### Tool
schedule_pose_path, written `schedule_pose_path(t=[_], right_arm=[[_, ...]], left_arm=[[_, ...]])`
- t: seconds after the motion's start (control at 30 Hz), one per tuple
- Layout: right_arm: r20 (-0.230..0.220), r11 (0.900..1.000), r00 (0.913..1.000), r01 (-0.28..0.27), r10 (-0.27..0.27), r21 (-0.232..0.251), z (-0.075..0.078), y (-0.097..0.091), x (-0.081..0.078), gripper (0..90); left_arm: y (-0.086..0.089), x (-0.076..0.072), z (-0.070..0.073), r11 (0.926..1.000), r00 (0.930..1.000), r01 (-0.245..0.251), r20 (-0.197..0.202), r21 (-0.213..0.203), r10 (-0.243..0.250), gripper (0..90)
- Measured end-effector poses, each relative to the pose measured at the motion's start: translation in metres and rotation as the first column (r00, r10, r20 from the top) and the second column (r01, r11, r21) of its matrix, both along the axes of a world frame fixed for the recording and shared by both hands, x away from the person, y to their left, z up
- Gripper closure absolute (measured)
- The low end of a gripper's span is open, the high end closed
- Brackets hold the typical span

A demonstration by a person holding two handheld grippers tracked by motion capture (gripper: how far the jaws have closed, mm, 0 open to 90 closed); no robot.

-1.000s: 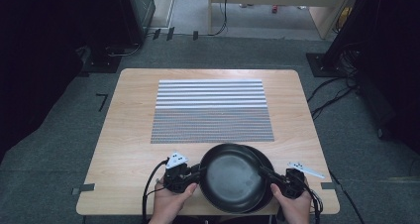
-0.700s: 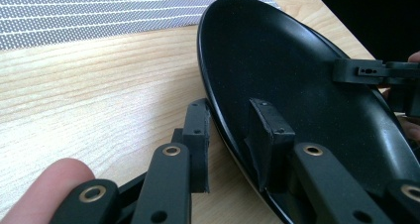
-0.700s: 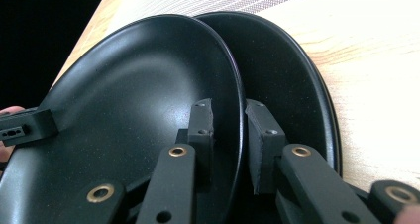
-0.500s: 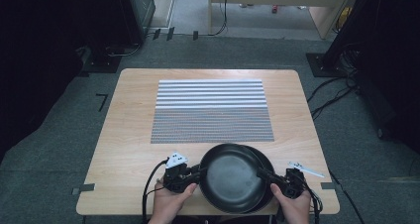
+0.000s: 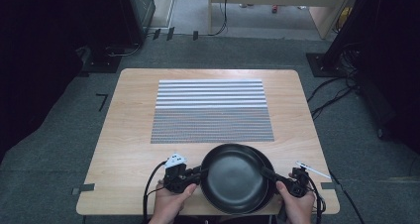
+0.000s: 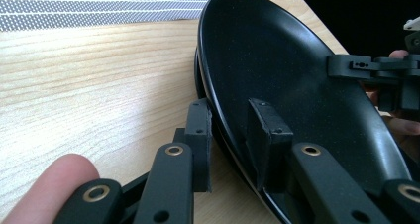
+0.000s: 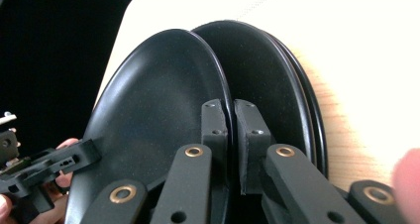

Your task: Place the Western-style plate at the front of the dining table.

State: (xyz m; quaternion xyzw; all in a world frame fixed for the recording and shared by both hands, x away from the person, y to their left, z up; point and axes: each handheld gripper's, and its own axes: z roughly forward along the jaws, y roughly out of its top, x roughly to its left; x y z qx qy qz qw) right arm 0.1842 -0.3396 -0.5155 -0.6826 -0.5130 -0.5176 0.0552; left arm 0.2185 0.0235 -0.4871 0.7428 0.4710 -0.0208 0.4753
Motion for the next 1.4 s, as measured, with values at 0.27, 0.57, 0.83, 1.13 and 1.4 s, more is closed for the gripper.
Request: schedule_pose_path(t=[0.27, 0.57, 0.83, 1.13, 1.4], right_arm=[[0.006, 1.0, 1.0, -0.003, 0.003, 0.004, 0.008, 0.002, 0.002, 85.2], [0.007, 0.9993, 0.9994, -0.034, 0.034, -0.015, 0.017, 0.006, 0.011, 85.3], [0.018, 0.9989, 0.9987, -0.047, 0.047, -0.006, 0.032, 0.007, 0.026, 85.2], [0.04, 0.9977, 0.997, -0.067, 0.067, -0.008, 0.051, 0.015, 0.061, 85.3], [0.036, 0.9968, 0.9962, -0.079, 0.079, -0.009, 0.061, 0.022, 0.099, 85.4]], left_arm=[[0.003, 0.004, 0.004, 0.9989, 0.999, -0.038, -0.024, -0.028, 0.037, 76.3], [0.005, 0.011, 0.009, 0.9969, 0.9965, -0.073, -0.043, -0.031, 0.071, 77.2], [0.008, 0.022, 0.024, 0.9955, 0.9962, -0.085, -0.023, -0.042, 0.084, 77.3], [0.017, 0.051, 0.038, 0.987, 0.9909, -0.134, -0.027, -0.089, 0.132, 78.6], [0.023, 0.082, 0.045, 0.9783, 0.9838, -0.179, -0.035, -0.105, 0.176, 79.0]])
